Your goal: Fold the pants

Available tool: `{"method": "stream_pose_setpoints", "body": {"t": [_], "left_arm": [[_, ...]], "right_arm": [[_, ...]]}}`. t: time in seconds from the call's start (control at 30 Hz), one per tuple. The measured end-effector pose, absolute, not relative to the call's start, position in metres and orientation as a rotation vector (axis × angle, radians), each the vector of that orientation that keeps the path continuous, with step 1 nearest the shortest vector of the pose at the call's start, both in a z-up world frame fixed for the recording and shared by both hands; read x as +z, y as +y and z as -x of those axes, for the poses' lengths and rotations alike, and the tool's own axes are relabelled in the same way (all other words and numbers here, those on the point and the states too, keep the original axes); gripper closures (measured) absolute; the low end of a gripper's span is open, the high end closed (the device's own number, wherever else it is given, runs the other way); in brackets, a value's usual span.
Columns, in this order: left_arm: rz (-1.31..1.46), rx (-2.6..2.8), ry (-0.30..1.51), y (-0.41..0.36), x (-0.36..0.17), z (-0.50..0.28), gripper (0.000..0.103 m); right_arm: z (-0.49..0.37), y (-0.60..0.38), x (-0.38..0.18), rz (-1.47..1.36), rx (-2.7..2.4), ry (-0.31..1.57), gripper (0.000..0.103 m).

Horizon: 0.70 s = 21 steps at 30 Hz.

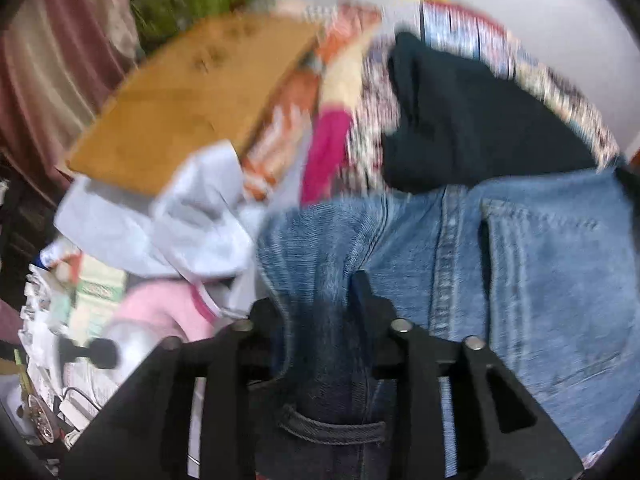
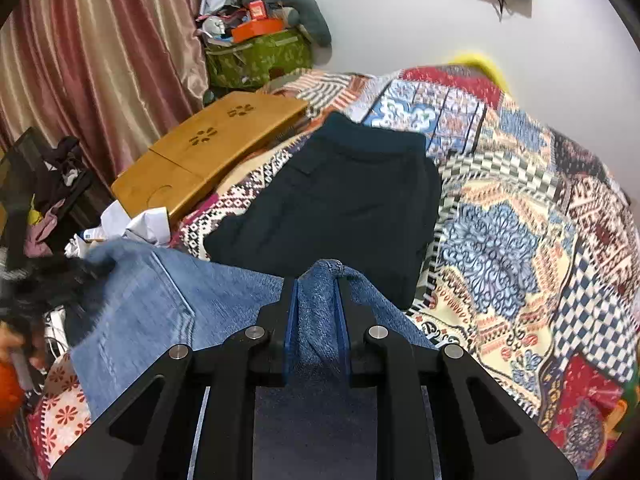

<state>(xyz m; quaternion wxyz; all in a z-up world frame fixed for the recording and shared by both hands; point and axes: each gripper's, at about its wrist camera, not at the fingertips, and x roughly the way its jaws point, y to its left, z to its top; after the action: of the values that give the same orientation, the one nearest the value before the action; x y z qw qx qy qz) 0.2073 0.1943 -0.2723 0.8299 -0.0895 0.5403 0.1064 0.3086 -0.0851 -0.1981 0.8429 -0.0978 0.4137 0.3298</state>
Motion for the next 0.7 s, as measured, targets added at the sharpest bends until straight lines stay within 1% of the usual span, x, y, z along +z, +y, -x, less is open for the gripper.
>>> {"method": "stream_pose_setpoints", "body": {"t": [0.07,0.1,0.13,0.2,0.23,0.27,0.3,0.33,0.37,0.4,0.53,0.63,0.7], "left_arm": [[0.165,0.240,1.143,0.193,-0.270,-0.202,0.053],[0.160,0.248,1.145,0.194,-0.267,-0.199,0.048],[0.158,0.256,1.147,0.196,-0.262,-0.196,0.042],[0.175,0.251,1.128,0.202,-0.249,-0.185,0.038],[0.192,0.246,1.117,0.207,-0.243,-0.178,0.033],[0.203,0.248,1.100,0.210,-0.237,-0.172,0.027],[0.220,0.254,1.086,0.215,-0.232,-0.165,0.024],[0.232,0.259,1.075,0.218,-0.228,-0.158,0.023],[0.250,0.260,1.070,0.221,-0.226,-0.151,0.022],[0.277,0.256,1.073,0.225,-0.226,-0.144,0.021],[0.442,0.192,1.147,0.231,-0.245,-0.128,0.021],[0.521,0.132,1.209,0.221,-0.266,-0.125,0.021],[0.513,0.139,1.203,0.212,-0.272,-0.125,0.029]], "right_arm": [[-0.308,-0.088,-0.198,0.207,0.672,0.867,0.087],[-0.307,-0.090,-0.196,0.214,0.659,0.863,0.084],[-0.306,-0.093,-0.192,0.225,0.643,0.859,0.081],[-0.303,-0.104,-0.181,0.256,0.620,0.848,0.076],[-0.300,-0.112,-0.175,0.260,0.622,0.842,0.073],[-0.297,-0.119,-0.170,0.264,0.621,0.838,0.063],[-0.292,-0.131,-0.163,0.261,0.615,0.826,0.055],[-0.288,-0.139,-0.159,0.255,0.610,0.815,0.052],[-0.281,-0.152,-0.154,0.246,0.602,0.802,0.049],[-0.277,-0.161,-0.152,0.243,0.593,0.800,0.047],[-0.252,-0.205,-0.148,0.207,0.534,0.808,0.046],[-0.233,-0.232,-0.157,0.178,0.493,0.841,0.042],[-0.223,-0.246,-0.170,0.164,0.463,0.883,0.042]]}}
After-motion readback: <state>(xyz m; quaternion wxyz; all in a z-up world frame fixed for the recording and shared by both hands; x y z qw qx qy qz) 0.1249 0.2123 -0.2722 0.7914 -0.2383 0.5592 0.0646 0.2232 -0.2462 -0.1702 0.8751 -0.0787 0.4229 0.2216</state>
